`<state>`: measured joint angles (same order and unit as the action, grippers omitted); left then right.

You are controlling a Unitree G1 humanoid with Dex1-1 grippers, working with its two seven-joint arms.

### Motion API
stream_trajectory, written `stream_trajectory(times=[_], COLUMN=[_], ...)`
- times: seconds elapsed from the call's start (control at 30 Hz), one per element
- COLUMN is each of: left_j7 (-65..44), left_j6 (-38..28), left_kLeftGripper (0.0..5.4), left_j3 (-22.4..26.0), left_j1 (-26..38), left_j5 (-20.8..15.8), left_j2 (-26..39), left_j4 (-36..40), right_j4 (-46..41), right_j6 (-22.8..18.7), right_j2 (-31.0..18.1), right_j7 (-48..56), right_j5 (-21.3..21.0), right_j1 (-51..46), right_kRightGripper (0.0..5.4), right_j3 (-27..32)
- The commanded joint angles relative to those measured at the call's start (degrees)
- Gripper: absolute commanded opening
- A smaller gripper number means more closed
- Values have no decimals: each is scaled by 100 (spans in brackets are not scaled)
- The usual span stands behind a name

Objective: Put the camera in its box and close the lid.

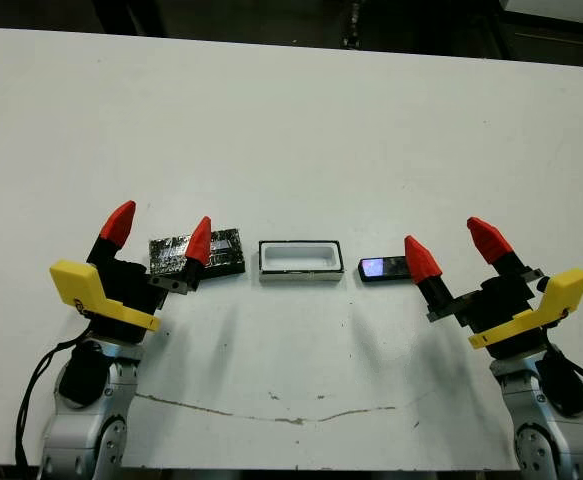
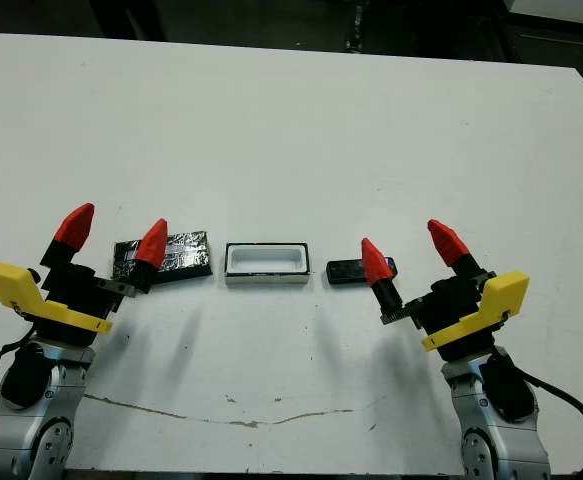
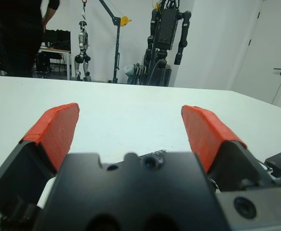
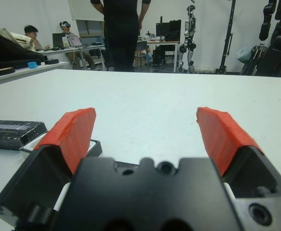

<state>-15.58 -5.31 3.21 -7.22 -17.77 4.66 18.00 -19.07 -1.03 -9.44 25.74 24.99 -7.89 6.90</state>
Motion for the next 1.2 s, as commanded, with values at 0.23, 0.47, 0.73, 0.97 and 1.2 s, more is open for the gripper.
stream_trajectory(times=[0.23,0.47,0.73,0.97,1.2], left_j7=[-21,-2,8,87,65], left_j6=[35,20,5,7,-11], left_kLeftGripper=[539,539,539,539,539], left_j3=[10,-32,-59,-107,-100], left_j1=[-115,-140,-191,-271,-279], left_j5=[46,87,72,137,75], left_j2=[65,24,-20,-31,-27], left_j4=[-30,-23,10,64,56], right_j4=[21,367,1558,3271,4571], right_j6=[-61,3,-361,-493,-537], right_j2=[-137,-678,-2626,-3472,-3489], right_j7=[130,648,2198,4246,6031], right_j5=[37,144,168,-257,-991], right_j1=[-104,285,2147,4083,5488], right_kRightGripper=[540,540,540,540,540], right_j3=[-42,297,609,-328,-1458])
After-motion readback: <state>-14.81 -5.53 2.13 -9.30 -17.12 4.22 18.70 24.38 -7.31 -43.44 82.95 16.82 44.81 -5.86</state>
